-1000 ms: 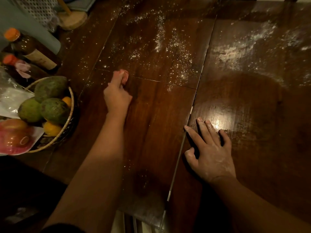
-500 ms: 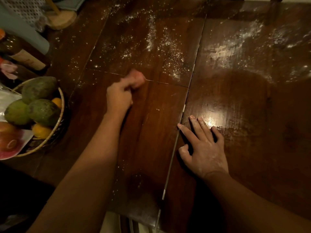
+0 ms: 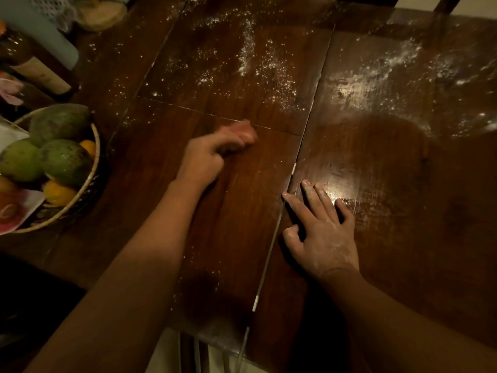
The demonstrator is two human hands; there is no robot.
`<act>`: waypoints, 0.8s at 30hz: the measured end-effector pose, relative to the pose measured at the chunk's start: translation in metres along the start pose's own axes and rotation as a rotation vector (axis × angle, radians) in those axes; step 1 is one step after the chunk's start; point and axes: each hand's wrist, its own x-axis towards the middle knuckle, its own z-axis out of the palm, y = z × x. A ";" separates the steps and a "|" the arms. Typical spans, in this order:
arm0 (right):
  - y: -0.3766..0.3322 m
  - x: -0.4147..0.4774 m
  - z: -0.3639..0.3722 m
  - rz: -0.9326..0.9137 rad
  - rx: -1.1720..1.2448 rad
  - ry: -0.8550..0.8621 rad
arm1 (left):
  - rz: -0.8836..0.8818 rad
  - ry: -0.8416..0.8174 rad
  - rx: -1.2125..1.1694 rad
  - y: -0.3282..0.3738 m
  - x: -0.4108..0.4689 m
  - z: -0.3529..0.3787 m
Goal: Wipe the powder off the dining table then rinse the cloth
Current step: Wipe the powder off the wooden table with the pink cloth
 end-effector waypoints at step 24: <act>-0.001 -0.002 -0.001 -0.132 -0.125 -0.069 | -0.156 0.732 0.314 -0.046 -0.226 0.013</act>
